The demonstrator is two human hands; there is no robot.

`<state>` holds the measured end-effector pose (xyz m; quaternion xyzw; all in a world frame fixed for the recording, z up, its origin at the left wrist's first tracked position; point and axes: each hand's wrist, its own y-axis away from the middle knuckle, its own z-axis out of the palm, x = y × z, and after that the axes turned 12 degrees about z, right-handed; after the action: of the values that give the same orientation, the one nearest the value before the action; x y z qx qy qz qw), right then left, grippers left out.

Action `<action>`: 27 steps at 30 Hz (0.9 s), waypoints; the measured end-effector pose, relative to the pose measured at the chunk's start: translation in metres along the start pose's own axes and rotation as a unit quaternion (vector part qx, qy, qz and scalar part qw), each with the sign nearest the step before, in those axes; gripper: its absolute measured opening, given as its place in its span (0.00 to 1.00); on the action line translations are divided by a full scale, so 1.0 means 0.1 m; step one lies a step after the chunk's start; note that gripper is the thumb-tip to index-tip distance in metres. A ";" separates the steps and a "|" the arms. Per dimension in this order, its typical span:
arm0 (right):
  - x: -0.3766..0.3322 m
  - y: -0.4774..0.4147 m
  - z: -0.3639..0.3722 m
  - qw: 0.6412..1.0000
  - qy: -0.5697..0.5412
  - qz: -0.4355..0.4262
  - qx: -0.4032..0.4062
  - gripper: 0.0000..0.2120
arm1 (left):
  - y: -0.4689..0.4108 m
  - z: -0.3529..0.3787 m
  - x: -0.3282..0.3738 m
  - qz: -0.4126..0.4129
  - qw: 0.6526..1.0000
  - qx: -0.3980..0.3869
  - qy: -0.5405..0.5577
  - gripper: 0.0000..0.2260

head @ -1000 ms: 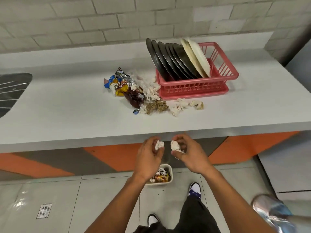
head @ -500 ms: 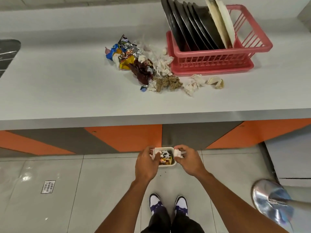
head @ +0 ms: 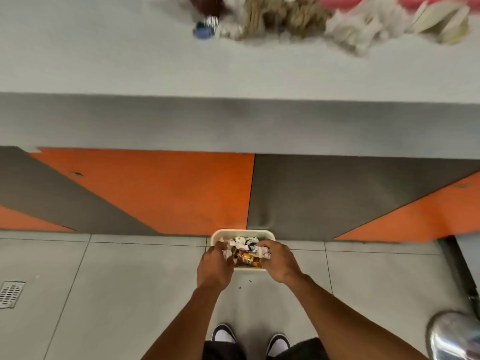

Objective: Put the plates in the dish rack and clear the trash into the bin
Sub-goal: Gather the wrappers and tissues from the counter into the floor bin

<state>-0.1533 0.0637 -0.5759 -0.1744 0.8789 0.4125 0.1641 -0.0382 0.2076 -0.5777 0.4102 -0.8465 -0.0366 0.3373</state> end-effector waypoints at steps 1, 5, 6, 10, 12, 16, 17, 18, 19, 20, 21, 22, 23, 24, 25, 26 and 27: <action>0.05 -0.18 0.12 1.000 0.010 0.001 -0.001 0.22 | -0.11 0.15 -0.13 0.007 1.000 -0.009 -0.023 0.16; 0.23 -0.77 0.49 0.999 0.038 0.006 0.005 0.22 | -0.53 0.58 -0.60 0.004 0.996 -0.042 -0.078 0.18; 0.27 -0.90 0.58 0.999 0.042 0.007 0.002 0.23 | -0.61 0.68 -0.70 0.003 0.995 -0.051 -0.087 0.18; 0.37 -1.26 0.83 0.999 0.040 0.001 -0.009 0.24 | -0.81 0.97 -0.94 0.010 0.990 -0.082 -0.118 0.17; 0.38 -1.35 0.86 0.999 0.040 0.001 -0.013 0.26 | -0.86 1.05 -0.98 0.015 0.989 -0.090 -0.120 0.17; 0.38 -1.31 0.80 0.998 0.053 -0.009 -0.029 0.29 | -0.79 1.04 -0.90 0.017 0.992 -0.091 -0.091 0.21; 0.35 -1.23 0.75 0.998 0.055 -0.010 -0.030 0.29 | -0.74 0.98 -0.85 0.018 0.993 -0.088 -0.082 0.21; 0.32 -1.15 0.69 0.998 0.055 -0.015 -0.027 0.28 | -0.69 0.91 -0.79 0.020 0.994 -0.084 -0.073 0.21; 0.27 -1.04 0.60 0.998 0.055 -0.021 -0.023 0.27 | -0.62 0.81 -0.71 0.022 0.995 -0.079 -0.064 0.20; 0.22 -0.92 0.51 0.998 0.055 -0.027 -0.022 0.27 | -0.56 0.71 -0.63 0.024 0.995 -0.074 -0.056 0.20; 0.16 -0.79 0.41 0.998 0.054 -0.032 -0.021 0.26 | -0.49 0.59 -0.53 0.024 0.996 -0.069 -0.047 0.20; 0.10 -0.65 0.31 0.998 0.054 -0.035 -0.020 0.25 | -0.41 0.46 -0.43 0.022 0.997 -0.062 -0.038 0.19; 0.05 -0.53 0.22 0.998 0.052 -0.038 -0.018 0.25 | -0.33 0.34 -0.33 0.021 0.998 -0.054 -0.029 0.18; -0.02 -0.37 0.10 0.998 0.047 -0.039 -0.017 0.24 | -0.23 0.20 -0.22 0.021 0.999 -0.045 -0.018 0.18; -0.10 -0.21 -0.02 0.998 0.040 -0.039 -0.016 0.24 | -0.13 0.05 -0.10 0.021 0.999 -0.034 -0.003 0.17; -0.17 -0.04 -0.14 0.999 0.031 -0.039 -0.016 0.23 | -0.03 -0.10 0.04 0.020 0.999 -0.021 0.016 0.16; -0.24 0.13 -0.26 0.999 0.024 -0.041 -0.019 0.23 | 0.09 -0.25 0.19 0.018 0.999 -0.006 0.041 0.15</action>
<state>-0.1414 0.0557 -0.5409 -0.2231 0.8668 0.4177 0.1562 -0.0376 0.2053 -0.5450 0.3937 -0.8390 -0.0186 0.3752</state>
